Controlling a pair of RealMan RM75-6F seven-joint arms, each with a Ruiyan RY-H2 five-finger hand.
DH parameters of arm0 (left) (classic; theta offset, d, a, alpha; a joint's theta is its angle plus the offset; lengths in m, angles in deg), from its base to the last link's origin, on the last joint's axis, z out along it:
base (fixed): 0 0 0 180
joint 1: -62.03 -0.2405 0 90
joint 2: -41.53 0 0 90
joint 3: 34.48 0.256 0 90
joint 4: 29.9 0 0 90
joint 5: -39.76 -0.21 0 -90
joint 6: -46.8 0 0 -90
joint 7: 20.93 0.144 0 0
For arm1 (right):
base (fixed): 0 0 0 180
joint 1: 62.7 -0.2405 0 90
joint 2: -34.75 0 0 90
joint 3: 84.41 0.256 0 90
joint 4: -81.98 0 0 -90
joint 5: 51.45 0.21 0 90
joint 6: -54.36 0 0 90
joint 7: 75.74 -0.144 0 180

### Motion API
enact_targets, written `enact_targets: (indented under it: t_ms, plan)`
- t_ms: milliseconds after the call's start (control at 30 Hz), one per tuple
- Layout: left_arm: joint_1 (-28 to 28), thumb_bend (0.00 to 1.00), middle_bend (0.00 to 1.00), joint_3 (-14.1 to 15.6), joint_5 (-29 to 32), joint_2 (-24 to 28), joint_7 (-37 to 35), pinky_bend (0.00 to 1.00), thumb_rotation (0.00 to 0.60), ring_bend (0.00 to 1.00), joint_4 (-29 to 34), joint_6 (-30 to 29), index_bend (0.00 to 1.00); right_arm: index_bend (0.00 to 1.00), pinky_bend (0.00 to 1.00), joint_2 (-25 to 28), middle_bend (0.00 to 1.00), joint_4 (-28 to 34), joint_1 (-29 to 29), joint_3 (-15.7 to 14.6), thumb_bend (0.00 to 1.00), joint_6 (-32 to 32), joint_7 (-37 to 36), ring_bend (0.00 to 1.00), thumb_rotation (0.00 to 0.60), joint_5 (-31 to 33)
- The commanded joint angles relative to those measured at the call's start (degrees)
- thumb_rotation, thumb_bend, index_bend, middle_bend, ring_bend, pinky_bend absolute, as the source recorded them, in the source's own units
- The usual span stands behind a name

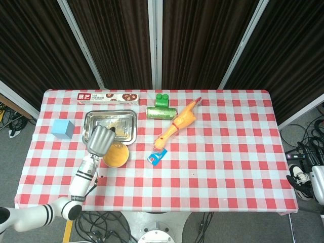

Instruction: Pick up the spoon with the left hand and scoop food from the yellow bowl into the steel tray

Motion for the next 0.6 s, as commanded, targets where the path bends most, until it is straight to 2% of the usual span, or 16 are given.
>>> enact_targets:
  t_ms: [33,167,233,367,600]
  plan:
    - [1.27,0.43,0.97,-6.28,8.99,3.48,-11.54,0.98,0.6,0.96,0.86,7.67,0.73,0.0,0.04,-0.14,0.13,-0.27,-0.13,0.08,0.16,0.19,-0.18,0.0,0.6,0.14]
    - [3.27,0.42,0.97,-8.85,15.36,3.29,-15.22,0.98,0.6,0.96,-3.42,12.18,0.71,0.0,0.04,-0.4,0.13,-0.82,-0.42,0.09,0.16,0.75,-0.6,0.0,0.6,0.28]
    - [4.18,0.42,0.97,-9.2,18.09,2.9,-15.6,0.98,0.6,0.96,-5.41,14.04,0.7,0.0,0.04,-0.47,0.13,-1.04,-0.5,0.09,0.16,0.94,-0.8,0.0,0.6,0.33]
    - [6.09,0.42,0.97,-8.82,21.94,1.75,-15.16,0.98,0.6,0.96,-9.6,16.53,0.66,0.0,0.04,-0.55,0.13,-1.49,-0.56,0.11,0.16,1.08,-1.2,0.0,0.6,0.44]
    - [8.45,0.41,0.96,-7.98,28.01,1.03,-14.97,0.98,0.6,0.96,-12.7,19.82,0.55,0.0,0.04,-0.64,0.13,-1.96,-0.63,0.11,0.16,1.27,-1.69,0.0,0.6,0.55]
